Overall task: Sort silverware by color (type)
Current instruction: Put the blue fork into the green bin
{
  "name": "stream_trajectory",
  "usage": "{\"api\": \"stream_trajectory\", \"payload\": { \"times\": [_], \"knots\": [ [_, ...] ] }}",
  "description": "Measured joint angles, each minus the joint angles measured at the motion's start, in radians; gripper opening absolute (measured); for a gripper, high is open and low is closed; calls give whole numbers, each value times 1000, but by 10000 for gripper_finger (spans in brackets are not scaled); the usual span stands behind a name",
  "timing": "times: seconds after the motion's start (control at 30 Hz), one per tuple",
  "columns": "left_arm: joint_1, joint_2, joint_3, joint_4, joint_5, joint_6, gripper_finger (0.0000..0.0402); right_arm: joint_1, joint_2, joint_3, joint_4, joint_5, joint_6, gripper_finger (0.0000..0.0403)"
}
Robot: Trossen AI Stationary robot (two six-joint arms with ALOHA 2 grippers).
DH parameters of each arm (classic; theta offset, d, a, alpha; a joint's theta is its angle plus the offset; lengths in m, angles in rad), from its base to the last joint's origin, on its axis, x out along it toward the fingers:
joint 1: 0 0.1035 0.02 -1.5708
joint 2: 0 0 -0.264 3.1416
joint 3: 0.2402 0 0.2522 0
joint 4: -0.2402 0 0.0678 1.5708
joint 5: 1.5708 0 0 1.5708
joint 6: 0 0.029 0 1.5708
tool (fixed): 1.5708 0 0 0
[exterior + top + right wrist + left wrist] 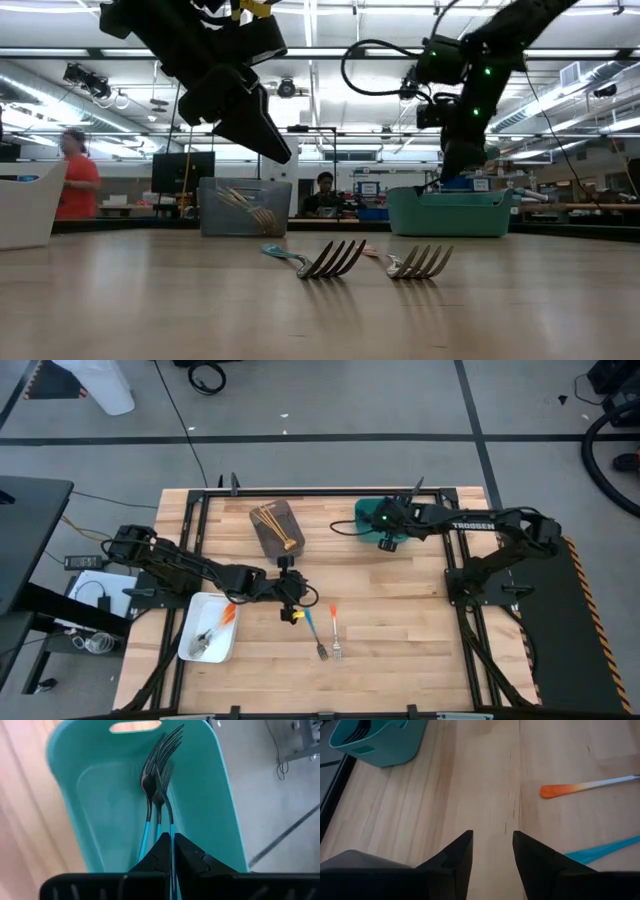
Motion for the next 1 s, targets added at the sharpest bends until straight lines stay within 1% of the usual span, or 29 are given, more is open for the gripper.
{"api": "stream_trajectory", "payload": {
  "times": [0.13, 0.37, 0.47, 0.63, 0.73, 0.87, 1.0],
  "knots": [
    [1, 0, 0, 9, -2, 4, 148, -42, -54, -97, 151, -48, -3, 16],
    [3, 0, 0, 11, -2, 4, 148, -103, -137, -209, 303, -112, 35, 16],
    [3, 0, 0, 11, -2, 4, 148, -114, -162, -253, 363, -149, 38, 16],
    [3, 0, 1, 12, -2, 4, 148, -118, -183, -327, 532, -200, -7, 16],
    [3, 0, 1, 8, -1, 4, 148, -118, -183, -347, 569, -211, -20, 16],
    [1, 0, 1, -2, -1, 0, 148, -122, -183, -377, 560, -205, -19, 16],
    [1, 0, 1, -10, -1, -2, 148, -153, -183, -408, 569, -206, -22, 16]
  ]
}}
